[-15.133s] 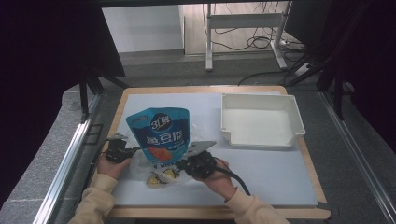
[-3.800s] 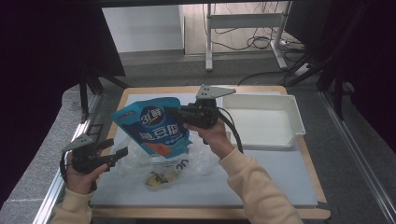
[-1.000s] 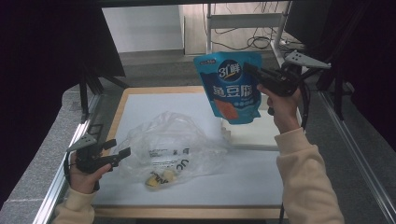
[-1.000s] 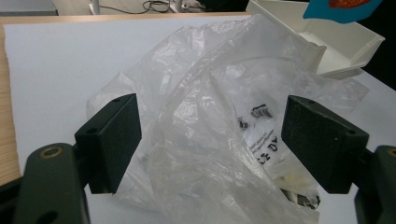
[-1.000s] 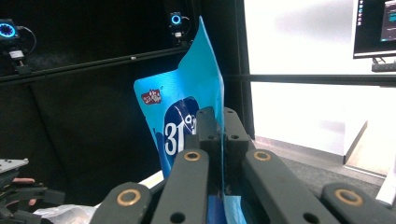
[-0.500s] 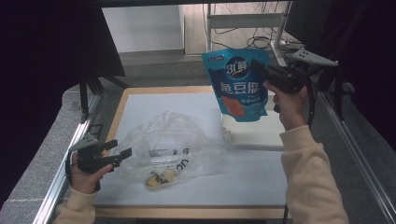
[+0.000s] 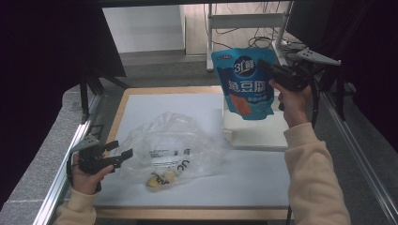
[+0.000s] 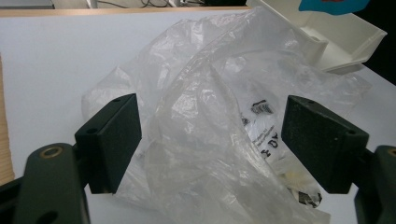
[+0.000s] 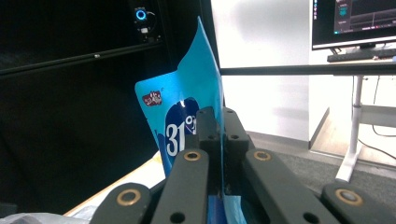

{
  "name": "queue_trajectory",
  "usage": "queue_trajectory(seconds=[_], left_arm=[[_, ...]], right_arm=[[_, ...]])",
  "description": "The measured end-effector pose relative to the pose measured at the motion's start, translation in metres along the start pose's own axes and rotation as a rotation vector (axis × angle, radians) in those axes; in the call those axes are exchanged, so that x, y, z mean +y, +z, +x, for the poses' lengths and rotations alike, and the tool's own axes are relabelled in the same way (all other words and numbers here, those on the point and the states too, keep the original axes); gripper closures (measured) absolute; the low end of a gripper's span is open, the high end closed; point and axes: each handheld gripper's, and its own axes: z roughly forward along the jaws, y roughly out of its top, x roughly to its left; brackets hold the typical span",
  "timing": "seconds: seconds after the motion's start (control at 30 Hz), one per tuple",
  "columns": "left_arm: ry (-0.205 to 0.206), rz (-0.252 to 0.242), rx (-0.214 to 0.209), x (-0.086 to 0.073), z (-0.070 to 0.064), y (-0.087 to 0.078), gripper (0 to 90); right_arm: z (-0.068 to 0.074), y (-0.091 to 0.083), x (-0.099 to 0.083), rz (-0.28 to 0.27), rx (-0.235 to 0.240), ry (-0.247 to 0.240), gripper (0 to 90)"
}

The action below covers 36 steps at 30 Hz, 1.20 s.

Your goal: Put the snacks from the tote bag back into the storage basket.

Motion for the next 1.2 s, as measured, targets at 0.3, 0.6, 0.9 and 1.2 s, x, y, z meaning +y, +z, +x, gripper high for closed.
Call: queue_trajectory(seconds=[0.3, 0.6, 0.9, 1.2], left_arm=[[0.002, 0.004, 0.001, -0.001, 0.001, 0.0, 20.1], [0.002, 0.005, 0.003, -0.001, 0.001, 0.001, 20.0], [0.002, 0.006, 0.006, -0.002, 0.001, 0.001, 20.0], [0.002, 0.008, 0.008, -0.002, 0.002, 0.001, 20.0]], right_arm=[[-0.01, 0.008, -0.016, 0.027, -0.013, 0.02, 89.0], [-0.016, 0.014, -0.032, 0.056, -0.029, 0.024, 88.9], [-0.023, 0.018, -0.044, 0.059, -0.033, 0.045, 88.9], [-0.026, 0.022, -0.051, 0.06, -0.028, 0.053, 88.9]])
